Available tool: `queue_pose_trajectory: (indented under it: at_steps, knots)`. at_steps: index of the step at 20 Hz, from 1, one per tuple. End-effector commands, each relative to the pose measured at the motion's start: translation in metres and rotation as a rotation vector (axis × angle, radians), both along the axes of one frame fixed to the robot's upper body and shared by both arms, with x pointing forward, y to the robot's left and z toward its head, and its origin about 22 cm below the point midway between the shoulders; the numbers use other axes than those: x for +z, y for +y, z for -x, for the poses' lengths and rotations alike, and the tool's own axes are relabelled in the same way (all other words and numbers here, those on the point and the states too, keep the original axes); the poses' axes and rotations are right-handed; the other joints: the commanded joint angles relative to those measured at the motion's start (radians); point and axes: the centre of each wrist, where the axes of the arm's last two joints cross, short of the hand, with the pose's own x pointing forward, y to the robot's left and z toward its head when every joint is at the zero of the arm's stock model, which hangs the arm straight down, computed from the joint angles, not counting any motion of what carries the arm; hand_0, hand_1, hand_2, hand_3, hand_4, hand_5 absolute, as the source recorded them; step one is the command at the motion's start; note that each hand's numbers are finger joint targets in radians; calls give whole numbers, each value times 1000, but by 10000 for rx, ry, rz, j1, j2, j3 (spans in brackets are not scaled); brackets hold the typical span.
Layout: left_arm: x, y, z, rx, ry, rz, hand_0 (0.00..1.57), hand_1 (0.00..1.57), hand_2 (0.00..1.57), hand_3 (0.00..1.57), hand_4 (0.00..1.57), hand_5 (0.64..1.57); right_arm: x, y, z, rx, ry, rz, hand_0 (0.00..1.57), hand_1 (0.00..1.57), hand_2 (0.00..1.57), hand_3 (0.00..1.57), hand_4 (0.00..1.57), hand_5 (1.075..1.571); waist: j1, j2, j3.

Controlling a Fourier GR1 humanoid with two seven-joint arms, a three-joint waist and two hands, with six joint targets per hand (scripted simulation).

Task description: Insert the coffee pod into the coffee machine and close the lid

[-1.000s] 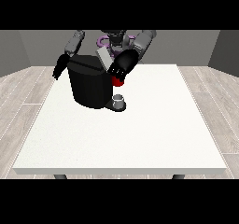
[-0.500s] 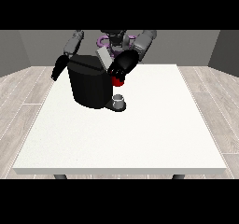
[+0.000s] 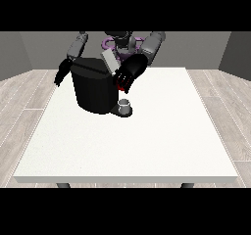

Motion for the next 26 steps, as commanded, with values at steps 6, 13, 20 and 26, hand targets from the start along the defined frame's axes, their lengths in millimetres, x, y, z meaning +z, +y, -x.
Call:
queue_pose_trajectory:
  at_steps: [6,13,20,26]
  knots:
    - [-27,-2,-5,-11,366,-26,0,0,481,381,0,1571,1,-4,-2,-113,423,-341,0,0,0,0,153,1571,315,-491,-14]
    - [-71,-30,-9,-141,1804,299,0,0,0,60,0,1571,-72,-39,24,-623,2097,-536,0,0,0,0,0,1571,1132,-2089,-7]
    - [-161,-37,0,-848,3678,1692,0,0,282,0,0,1571,-110,-64,54,-1395,3111,-798,0,0,0,0,0,1571,2272,-3647,-12]
    - [-265,-38,27,-1171,4991,8161,0,0,0,0,467,1571,-135,-78,87,-1820,3648,-1037,0,0,0,0,0,1571,2970,-5218,-37]
